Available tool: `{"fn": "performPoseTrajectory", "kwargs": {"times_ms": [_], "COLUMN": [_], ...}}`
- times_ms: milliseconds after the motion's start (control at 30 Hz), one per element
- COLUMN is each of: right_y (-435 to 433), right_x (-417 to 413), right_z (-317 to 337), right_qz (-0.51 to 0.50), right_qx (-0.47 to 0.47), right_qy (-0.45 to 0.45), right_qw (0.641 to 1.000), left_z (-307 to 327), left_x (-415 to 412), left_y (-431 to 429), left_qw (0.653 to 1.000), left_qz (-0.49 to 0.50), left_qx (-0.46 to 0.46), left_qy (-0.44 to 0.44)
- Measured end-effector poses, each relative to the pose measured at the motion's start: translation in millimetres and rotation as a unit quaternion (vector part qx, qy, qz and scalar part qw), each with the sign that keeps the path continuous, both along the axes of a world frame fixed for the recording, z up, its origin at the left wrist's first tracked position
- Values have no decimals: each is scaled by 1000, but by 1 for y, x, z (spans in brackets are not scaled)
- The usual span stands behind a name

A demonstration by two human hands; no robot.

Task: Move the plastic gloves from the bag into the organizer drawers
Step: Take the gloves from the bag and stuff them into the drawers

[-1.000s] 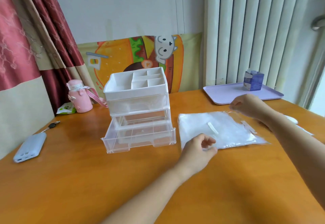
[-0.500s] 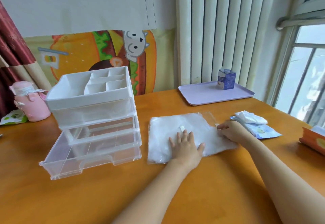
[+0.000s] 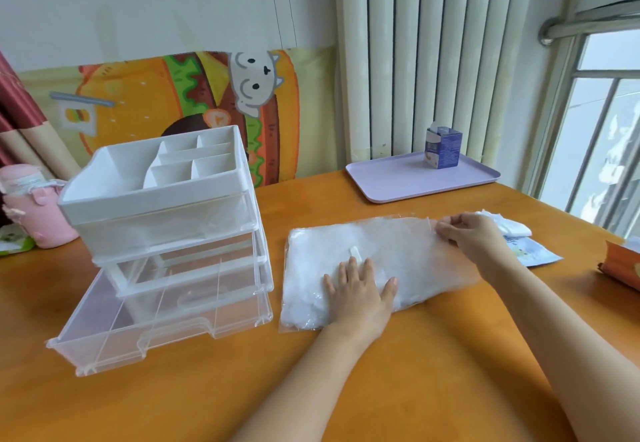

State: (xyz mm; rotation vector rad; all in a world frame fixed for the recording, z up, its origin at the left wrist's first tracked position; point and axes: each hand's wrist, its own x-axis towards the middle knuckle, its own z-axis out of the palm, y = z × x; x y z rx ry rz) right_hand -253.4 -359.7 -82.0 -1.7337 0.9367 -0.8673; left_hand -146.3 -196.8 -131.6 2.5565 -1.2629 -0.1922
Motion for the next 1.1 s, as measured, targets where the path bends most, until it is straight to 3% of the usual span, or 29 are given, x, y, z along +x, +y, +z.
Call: {"fn": "performPoseTrajectory", "kwargs": {"times_ms": [100,200,233,300,367,400,467,533,567,633,700,733,833,867,900,1000,1100], "right_y": [14,27,29,34,38,42,48,53,53,54,54,54,54,51,50,43,40], "right_x": [-12,-23,-25,-27,-27,-26,-25,-24,-24,-24,-23,-24,-27,-29,-30,-32,-33], "right_z": [20,38,43,51,58,60,62,61,61,60,59,59,61,61,61,60,58], "right_qz": [-49,-9,36,146,217,240,264,287,309,357,400,416,421,401,377,330,334], "right_qx": [-7,51,95,196,257,270,275,282,289,309,315,318,316,306,294,282,264], "right_qy": [-113,-213,-267,-399,-469,-477,-459,-433,-426,-417,-390,-368,-298,-274,-256,-240,-238], "right_qw": [992,976,958,884,817,802,802,807,799,777,767,768,796,819,840,868,873], "left_z": [-1,-2,-2,-2,5,13,32,41,43,43,43,44,52,57,62,79,102], "left_x": [1,3,3,4,6,7,6,3,1,-7,-13,-12,-3,-1,0,-3,-5], "left_y": [-1,-3,-2,-3,-5,-5,-3,-1,0,3,6,7,13,16,20,25,40], "left_qw": [1000,1000,1000,1000,991,965,842,704,659,612,597,588,514,519,556,689,813], "left_qz": [1,7,10,12,11,7,9,20,10,-57,-109,-114,-209,-216,-207,-129,-101], "left_qx": [5,7,9,-2,-107,-189,-324,-339,-326,-299,-285,-287,-293,-303,-314,-355,-388], "left_qy": [0,-5,-9,-16,74,182,431,624,678,730,742,748,779,769,741,618,423]}}
